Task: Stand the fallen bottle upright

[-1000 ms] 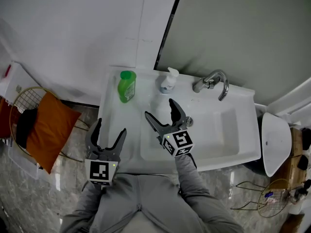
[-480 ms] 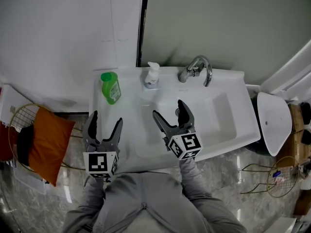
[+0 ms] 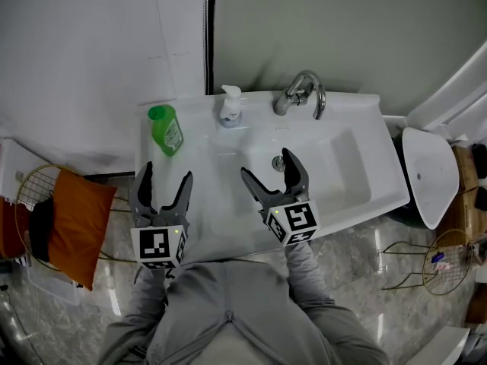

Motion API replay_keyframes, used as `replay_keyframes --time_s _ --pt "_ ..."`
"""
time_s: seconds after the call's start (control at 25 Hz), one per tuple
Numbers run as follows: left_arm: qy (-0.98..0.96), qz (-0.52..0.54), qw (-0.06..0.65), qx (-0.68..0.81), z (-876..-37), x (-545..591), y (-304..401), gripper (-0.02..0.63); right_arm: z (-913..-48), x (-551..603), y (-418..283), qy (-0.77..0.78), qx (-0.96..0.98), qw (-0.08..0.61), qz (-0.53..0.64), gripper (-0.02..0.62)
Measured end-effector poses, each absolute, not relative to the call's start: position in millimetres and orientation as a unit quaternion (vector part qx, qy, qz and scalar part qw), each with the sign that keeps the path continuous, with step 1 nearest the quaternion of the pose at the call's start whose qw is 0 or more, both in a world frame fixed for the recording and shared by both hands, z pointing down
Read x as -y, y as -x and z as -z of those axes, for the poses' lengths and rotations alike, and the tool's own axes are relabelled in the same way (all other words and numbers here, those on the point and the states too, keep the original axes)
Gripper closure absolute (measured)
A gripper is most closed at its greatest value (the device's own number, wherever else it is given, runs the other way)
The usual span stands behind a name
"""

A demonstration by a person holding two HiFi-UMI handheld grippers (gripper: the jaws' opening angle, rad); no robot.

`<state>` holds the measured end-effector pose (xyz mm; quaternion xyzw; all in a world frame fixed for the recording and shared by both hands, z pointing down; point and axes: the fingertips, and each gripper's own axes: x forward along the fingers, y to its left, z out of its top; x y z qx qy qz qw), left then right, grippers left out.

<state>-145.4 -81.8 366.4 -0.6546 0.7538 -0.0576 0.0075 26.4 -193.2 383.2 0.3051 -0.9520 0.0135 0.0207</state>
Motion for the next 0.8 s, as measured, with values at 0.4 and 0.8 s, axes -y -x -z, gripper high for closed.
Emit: replay_keyframes --time_s 0.4,0.8 --pt "0.649 0.060 0.009 -0.759 -366.9 74.4 147.9 0.224 -382.0 188.4 -19.2 -0.292 0.956 0.024 -0.007 0.163" --pt "0.646 0.061 0.008 -0.761 -368.2 70.7 151.9 0.224 -380.9 188.1 -12.4 -0.287 0.958 0.025 -0.005 0.163"
